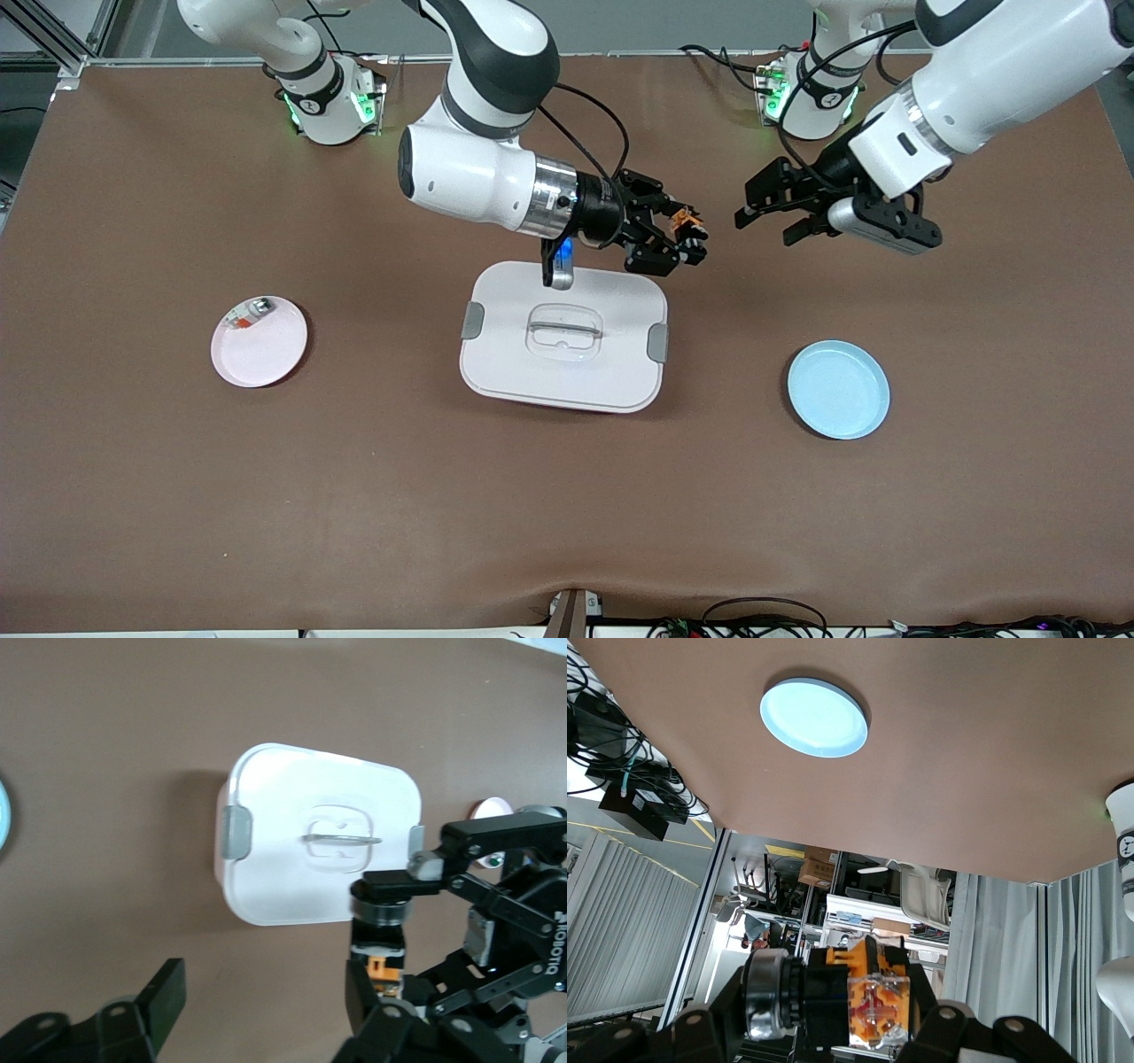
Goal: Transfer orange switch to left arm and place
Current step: 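Hold the switch with the right gripper while the left gripper reaches it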
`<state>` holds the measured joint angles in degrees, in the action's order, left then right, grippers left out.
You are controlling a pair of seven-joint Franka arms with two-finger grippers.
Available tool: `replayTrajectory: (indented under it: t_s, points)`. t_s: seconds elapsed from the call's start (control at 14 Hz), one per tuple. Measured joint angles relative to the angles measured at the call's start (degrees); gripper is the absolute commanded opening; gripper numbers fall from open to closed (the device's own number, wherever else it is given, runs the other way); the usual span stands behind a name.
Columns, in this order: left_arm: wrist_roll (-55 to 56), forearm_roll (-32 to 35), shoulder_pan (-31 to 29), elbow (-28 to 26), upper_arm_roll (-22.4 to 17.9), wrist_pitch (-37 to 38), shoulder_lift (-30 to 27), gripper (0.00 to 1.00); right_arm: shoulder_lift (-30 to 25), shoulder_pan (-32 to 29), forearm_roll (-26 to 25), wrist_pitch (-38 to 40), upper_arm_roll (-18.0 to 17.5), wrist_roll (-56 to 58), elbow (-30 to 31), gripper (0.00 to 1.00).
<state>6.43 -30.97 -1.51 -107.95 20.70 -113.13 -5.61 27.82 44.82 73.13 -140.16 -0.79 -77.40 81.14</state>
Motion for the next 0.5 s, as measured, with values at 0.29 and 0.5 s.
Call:
replayTrajectory:
  t_s: [0.29,0.5]
  points:
    - [-0.12,-5.09,-0.01,-0.69,1.94,-2.26,0.01,0.72,0.14,0.00,0.00,0.00,0.01,-0.32,-0.45,0.17]
    - [-0.16,-6.86,-0.01,-0.77,3.76,-3.95,0.01,0.68,0.29,0.01,0.00,0.00,0.02,-0.33,-0.49,0.17]
